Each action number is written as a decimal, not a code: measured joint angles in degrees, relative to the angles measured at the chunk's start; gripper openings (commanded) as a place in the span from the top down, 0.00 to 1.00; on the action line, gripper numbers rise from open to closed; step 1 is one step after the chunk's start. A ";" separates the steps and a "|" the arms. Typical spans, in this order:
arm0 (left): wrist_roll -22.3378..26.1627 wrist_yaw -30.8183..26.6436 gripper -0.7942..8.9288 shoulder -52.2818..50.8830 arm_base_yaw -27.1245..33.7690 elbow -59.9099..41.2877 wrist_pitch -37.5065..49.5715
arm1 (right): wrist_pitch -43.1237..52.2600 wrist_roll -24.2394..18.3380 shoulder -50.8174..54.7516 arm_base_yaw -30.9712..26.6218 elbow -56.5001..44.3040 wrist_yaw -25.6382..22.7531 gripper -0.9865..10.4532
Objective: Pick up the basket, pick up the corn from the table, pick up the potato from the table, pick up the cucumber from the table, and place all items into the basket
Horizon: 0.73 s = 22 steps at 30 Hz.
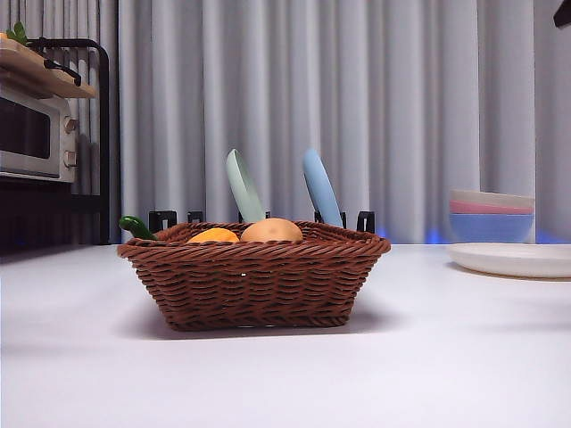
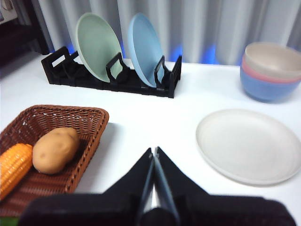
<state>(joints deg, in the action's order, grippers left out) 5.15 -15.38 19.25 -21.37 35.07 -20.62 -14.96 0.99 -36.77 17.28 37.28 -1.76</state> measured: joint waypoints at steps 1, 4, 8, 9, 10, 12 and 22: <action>-0.35 0.24 0.92 -0.04 0.00 0.09 0.57 | -0.02 0.70 0.00 0.00 0.00 0.02 0.93; -2.21 0.61 0.92 -0.02 0.00 0.13 0.92 | -1.01 1.86 -0.22 -0.02 0.00 0.07 0.93; -3.15 0.57 0.92 0.20 0.00 0.13 -0.28 | -1.31 2.45 -0.22 -0.02 0.00 0.07 0.93; -3.28 0.57 0.92 0.24 0.00 0.11 -0.85 | -1.33 2.49 -0.22 -0.02 0.00 0.04 0.93; -3.30 0.55 0.92 0.26 0.00 0.13 -1.22 | -1.33 2.51 -0.22 -0.02 0.00 0.04 0.93; -3.30 0.57 0.92 0.42 0.00 0.13 -2.21 | -1.33 2.62 -0.22 -0.02 0.00 0.04 0.93; 0.11 -0.48 0.92 0.33 0.70 -0.24 -6.67 | -1.31 2.67 -0.22 -0.02 0.00 0.04 0.93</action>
<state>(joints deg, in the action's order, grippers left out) 5.26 -15.86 19.57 -20.67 34.83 -27.29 -16.27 3.66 -36.99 17.26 37.28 -1.72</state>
